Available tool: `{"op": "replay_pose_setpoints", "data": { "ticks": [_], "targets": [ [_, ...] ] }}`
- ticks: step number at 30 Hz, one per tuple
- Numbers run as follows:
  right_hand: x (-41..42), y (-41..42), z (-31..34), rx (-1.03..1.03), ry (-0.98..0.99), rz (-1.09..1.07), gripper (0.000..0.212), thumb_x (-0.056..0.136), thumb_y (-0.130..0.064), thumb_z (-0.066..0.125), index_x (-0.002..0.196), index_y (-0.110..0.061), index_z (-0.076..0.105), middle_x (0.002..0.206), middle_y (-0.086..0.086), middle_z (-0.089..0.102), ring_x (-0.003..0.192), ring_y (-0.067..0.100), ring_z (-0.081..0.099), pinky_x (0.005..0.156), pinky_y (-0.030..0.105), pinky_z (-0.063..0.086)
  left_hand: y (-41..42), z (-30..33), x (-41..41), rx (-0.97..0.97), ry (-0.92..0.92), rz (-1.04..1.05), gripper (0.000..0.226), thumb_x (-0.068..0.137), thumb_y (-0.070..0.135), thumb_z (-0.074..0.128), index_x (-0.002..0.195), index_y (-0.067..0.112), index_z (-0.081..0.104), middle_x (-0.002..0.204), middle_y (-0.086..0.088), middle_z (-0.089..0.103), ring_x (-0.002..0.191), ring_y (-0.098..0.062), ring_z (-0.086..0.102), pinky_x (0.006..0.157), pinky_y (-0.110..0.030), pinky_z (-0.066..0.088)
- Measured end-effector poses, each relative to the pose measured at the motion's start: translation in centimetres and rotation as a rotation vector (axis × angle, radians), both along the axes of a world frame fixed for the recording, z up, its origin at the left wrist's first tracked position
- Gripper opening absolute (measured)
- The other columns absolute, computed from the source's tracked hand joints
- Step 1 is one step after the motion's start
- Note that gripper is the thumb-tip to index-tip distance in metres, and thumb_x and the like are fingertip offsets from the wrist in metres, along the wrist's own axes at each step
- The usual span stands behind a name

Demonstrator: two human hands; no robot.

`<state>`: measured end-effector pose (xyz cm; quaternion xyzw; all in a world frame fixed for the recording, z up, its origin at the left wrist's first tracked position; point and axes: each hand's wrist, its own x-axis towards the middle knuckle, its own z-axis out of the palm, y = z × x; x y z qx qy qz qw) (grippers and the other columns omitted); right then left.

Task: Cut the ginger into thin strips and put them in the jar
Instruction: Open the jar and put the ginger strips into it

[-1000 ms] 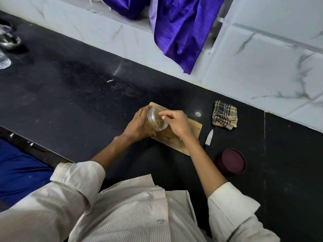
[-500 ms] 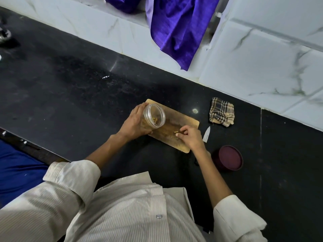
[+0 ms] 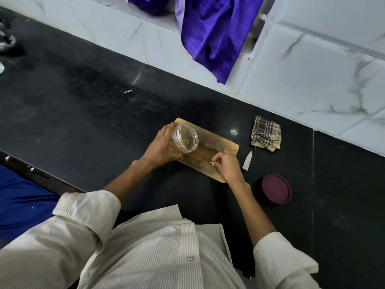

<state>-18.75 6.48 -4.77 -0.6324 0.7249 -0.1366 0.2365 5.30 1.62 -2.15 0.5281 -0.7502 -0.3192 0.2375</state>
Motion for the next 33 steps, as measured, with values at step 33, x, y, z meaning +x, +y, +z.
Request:
{"op": "replay_pose_setpoints", "data": {
  "ticks": [33],
  "targets": [
    [-1.8,-1.8,1.3,-0.051,-0.124,0.03,0.024,0.096,-0.004,0.06,0.117,-0.005,0.072,0.121,0.011,0.069,0.115,0.023,0.061,0.102,0.031,0.044,-0.3,-0.6,-0.1,-0.007,-0.016,0.005,0.112,0.057,0.026,0.09,0.147,0.017,0.023,0.148,-0.001,0.03,0.137,-0.02,0.03,0.108,-0.044,0.039]
  ]
}}
